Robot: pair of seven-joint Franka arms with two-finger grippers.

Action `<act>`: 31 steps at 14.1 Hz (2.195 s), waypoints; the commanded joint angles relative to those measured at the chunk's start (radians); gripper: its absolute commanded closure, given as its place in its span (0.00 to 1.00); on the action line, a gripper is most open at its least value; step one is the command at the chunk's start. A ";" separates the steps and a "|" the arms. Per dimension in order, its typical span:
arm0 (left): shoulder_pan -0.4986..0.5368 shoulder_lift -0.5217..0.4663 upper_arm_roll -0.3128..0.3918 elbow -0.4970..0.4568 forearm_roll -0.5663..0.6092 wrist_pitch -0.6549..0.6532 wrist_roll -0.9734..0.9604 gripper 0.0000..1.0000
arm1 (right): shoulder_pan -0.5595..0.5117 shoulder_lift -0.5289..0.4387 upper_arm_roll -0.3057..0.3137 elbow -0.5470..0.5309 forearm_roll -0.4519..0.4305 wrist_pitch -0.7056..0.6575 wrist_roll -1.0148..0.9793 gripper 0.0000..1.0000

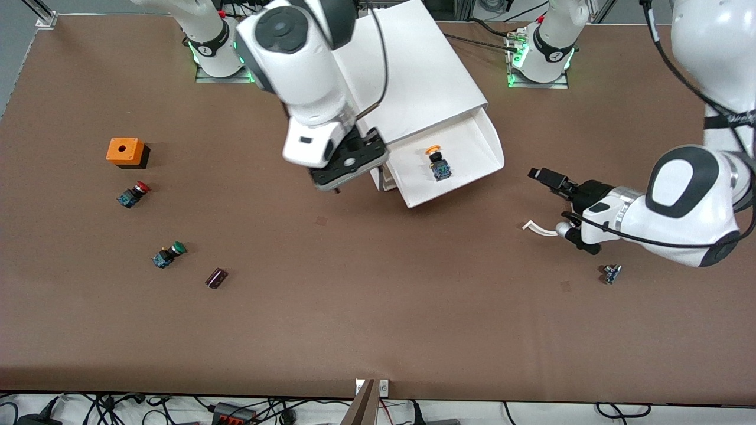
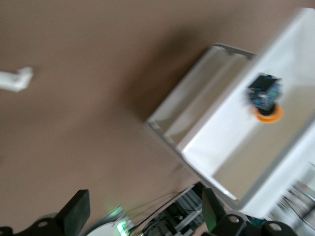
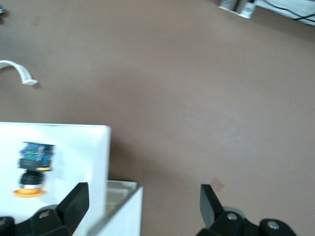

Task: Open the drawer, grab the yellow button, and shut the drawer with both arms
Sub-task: 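Reach the right gripper into the open drawer while the left gripper withdraws, then grasp the yellow-based push button in the drawer with the right gripper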

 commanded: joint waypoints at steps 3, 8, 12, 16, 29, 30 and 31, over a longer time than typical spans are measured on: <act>-0.070 -0.052 -0.012 0.220 0.339 -0.010 -0.170 0.00 | 0.073 0.113 -0.009 0.157 -0.009 0.040 0.038 0.00; -0.069 -0.025 0.003 0.305 0.361 0.093 -0.192 0.00 | 0.161 0.215 -0.019 0.227 -0.085 0.052 0.200 0.00; -0.063 -0.028 -0.001 0.297 0.359 0.085 -0.212 0.00 | 0.199 0.264 -0.019 0.245 -0.130 0.089 0.288 0.00; -0.066 -0.028 -0.009 0.299 0.361 0.086 -0.216 0.00 | 0.210 0.289 -0.018 0.245 -0.133 0.135 0.296 0.00; -0.070 -0.026 -0.014 0.300 0.358 0.094 -0.275 0.00 | 0.222 0.329 -0.010 0.244 -0.130 0.158 0.350 0.29; -0.072 -0.026 -0.012 0.300 0.356 0.094 -0.275 0.00 | 0.222 0.330 -0.009 0.244 -0.130 0.155 0.351 0.29; -0.072 -0.026 -0.012 0.300 0.358 0.094 -0.276 0.00 | 0.224 0.329 -0.010 0.244 -0.128 0.154 0.359 0.29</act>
